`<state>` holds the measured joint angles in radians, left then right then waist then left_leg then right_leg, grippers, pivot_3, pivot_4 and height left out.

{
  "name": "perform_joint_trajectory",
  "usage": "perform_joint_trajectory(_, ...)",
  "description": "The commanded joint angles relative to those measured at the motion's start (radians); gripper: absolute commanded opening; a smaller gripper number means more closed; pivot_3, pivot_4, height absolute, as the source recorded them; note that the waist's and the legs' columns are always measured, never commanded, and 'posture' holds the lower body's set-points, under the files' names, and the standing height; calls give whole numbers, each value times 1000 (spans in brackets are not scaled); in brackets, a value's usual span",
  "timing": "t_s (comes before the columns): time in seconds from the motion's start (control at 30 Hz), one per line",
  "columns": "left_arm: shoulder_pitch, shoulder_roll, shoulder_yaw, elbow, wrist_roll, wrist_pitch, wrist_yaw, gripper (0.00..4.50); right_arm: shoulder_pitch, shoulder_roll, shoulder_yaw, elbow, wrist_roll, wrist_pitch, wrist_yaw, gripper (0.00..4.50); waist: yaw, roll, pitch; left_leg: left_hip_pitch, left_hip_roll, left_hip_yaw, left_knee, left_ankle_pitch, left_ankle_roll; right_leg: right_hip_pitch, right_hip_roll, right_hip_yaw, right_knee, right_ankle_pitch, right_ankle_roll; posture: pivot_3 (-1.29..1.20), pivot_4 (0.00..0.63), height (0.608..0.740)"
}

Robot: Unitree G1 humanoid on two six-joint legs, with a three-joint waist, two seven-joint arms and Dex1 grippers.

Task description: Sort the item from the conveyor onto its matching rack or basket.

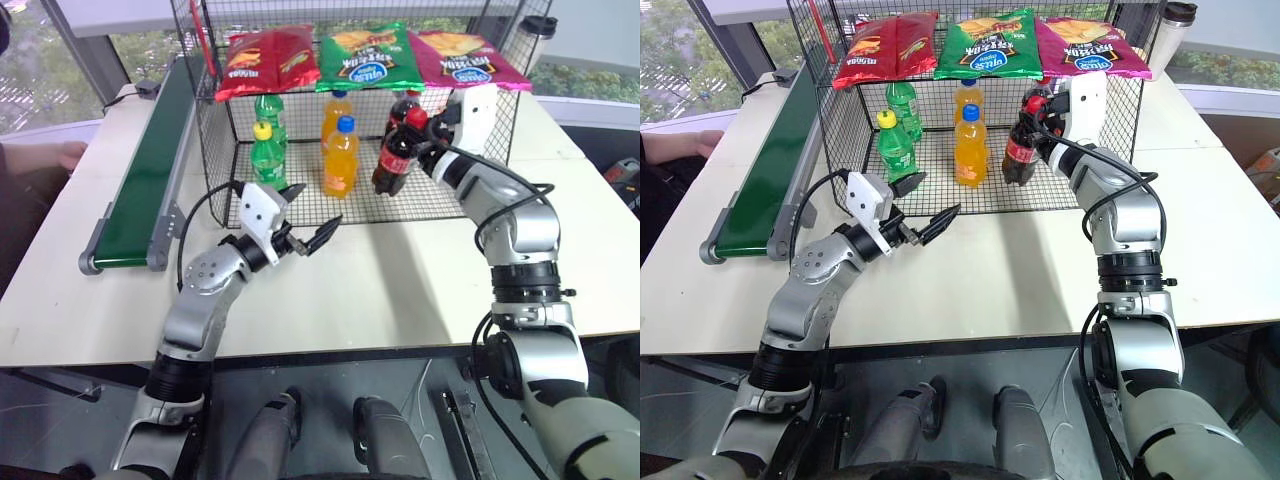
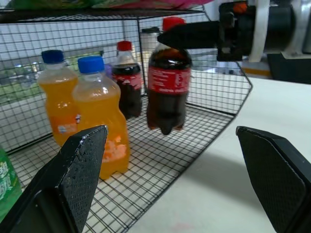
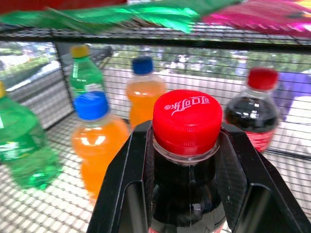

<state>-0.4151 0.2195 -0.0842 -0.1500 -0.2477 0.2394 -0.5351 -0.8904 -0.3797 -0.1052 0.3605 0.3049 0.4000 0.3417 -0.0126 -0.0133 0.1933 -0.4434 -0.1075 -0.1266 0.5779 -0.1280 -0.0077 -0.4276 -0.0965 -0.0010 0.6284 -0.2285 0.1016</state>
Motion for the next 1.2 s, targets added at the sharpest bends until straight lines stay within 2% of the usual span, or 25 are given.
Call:
perform_joint_trajectory(0.03,-19,-12,4,4,17,-44,20,4409,-67,1,-21,31,-26,-99,3,1142,-1,0,0,0,0,0,0,0,0,0,0,0,0,0,0,0,150,738)
perform_joint_trajectory(0.33,-25,-24,-10,30,37,-73,29,4409,-99,-6,-8,203,-94,-224,44,1142,-1,0,0,0,0,0,0,0,0,0,0,0,1,0,0,0,150,738)
perform_joint_trajectory(0.67,-15,-28,-21,26,50,-77,29,4409,-106,-16,-15,284,-132,-289,77,1142,-2,0,0,1,0,0,0,0,0,0,0,1,1,0,0,0,150,738)
perform_joint_trajectory(0.73,-14,-29,-24,25,52,-77,31,4500,-107,-17,-16,294,-135,-295,79,2215,-1,0,0,1,0,0,0,0,0,0,0,1,1,0,0,0,150,738)
perform_joint_trajectory(0.77,-14,-30,-25,25,52,-76,31,4500,-108,-17,-17,297,-136,-296,80,2520,-1,0,0,1,0,0,0,0,0,0,0,1,1,0,0,0,150,738)
perform_joint_trajectory(0.9,-15,-29,-26,25,52,-75,30,4500,-108,-19,-16,298,-139,-291,81,4457,-2,0,0,1,0,0,0,0,0,0,0,1,1,0,0,0,150,738)
perform_joint_trajectory(1.2,-14,-26,-25,28,52,-72,28,4500,-79,-45,-22,219,-131,-235,84,4457,-1,0,0,1,0,0,0,0,0,0,0,1,1,0,0,0,150,738)
